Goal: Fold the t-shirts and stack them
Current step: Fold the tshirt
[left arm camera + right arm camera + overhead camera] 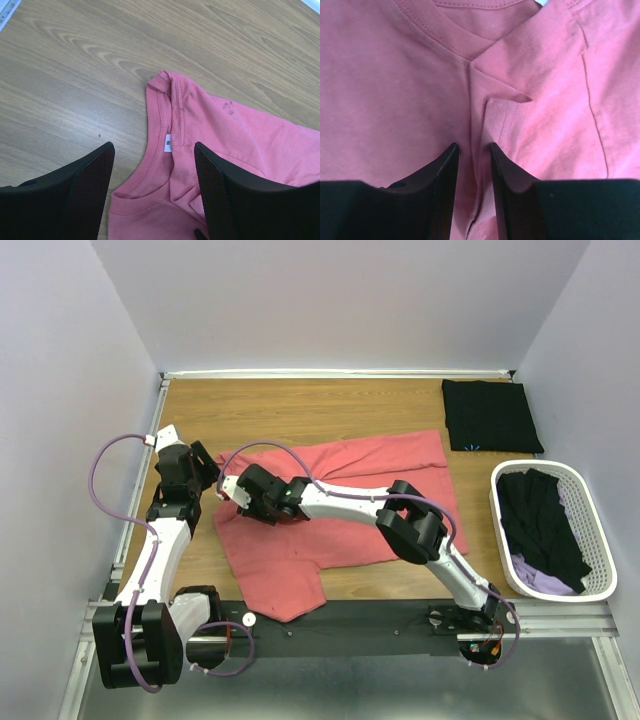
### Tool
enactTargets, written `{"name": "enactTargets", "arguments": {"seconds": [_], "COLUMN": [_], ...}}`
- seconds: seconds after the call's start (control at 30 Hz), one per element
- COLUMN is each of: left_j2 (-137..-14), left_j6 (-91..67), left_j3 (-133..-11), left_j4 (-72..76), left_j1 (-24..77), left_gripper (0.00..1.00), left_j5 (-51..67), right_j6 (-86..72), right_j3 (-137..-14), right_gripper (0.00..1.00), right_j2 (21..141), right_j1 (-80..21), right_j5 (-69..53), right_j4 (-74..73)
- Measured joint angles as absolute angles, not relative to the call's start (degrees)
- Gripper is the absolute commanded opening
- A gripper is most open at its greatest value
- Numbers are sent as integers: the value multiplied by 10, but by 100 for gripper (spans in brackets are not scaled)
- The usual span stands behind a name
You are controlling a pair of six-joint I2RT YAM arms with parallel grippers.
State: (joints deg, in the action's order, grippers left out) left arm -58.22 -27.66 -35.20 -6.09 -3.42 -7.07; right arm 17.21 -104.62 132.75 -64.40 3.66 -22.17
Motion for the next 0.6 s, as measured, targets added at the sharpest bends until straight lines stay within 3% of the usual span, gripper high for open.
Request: {"name": "enactTargets", "arguments": {"seconds": [0.6], "left_j2": [-582], "left_j6": [-276], "left_j3": [-352], "left_j4": [-61], "left_j1": [-34], "left_gripper": [73], "left_j5": [-70], "right_j6": [181], "right_j3": [-1008], "right_gripper": [38], "right_j2": [1300], "right_j1": [-630], "right_j5": [89], "right_j4": [-201]}}
